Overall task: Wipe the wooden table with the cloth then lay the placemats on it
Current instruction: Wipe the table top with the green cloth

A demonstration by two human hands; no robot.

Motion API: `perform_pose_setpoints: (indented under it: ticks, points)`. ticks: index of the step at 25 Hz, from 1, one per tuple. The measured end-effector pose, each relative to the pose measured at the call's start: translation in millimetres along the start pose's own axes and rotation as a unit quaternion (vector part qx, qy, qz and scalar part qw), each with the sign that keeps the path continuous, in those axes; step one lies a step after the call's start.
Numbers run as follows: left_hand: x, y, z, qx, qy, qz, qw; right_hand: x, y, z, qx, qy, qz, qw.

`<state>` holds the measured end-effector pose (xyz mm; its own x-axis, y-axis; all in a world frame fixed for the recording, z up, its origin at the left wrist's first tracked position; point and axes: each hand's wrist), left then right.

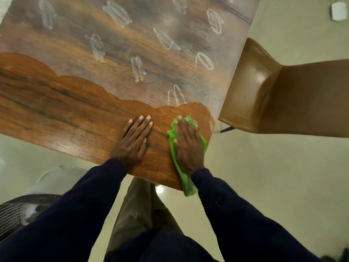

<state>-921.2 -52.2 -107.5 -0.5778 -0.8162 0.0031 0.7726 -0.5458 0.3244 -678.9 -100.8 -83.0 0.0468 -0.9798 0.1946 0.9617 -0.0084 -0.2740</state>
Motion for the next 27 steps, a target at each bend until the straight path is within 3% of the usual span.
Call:
perform_pose_setpoints:
  ticks: [3,6,10,13,17,21,24,27]
  points:
    - [-2,-3,-3,0.000,-0.007,0.014,1.000,-53,17,16,-0.006,0.059,-0.091,0.994]
    - [0,-3,-4,0.003,-0.017,0.020,1.000,-101,-3,18,0.014,0.083,-0.098,0.992]
    - [-1,-1,0,0.001,-0.014,0.018,1.000,-74,-26,18,0.003,-0.007,0.035,0.999]
    - [-2,-2,-1,-0.010,-0.006,0.015,1.000,-35,13,23,0.018,-0.067,0.141,0.988]
    - [-2,-3,-3,-0.005,0.000,0.010,1.000,-77,65,41,0.012,0.009,0.022,1.000]
    - [-1,-2,-2,-0.006,0.009,0.006,1.000,-125,38,40,0.014,0.060,-0.034,0.997]
    - [2,-1,-2,-0.013,0.021,0.000,1.000,-105,13,32,0.014,0.009,0.073,0.997]
    - [-7,15,-2,-0.028,0.046,0.042,0.998,-70,41,32,0.014,-0.060,0.217,0.974]
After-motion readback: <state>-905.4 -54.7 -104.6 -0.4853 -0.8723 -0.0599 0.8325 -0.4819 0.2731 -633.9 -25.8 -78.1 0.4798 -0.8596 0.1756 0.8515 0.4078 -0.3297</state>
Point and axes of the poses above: each hand's wrist, its own x-axis away from the middle knuckle, its own z-axis out of the back of the hand, y = z × x, and after that the axes turned 3 degrees about -x, right-handed
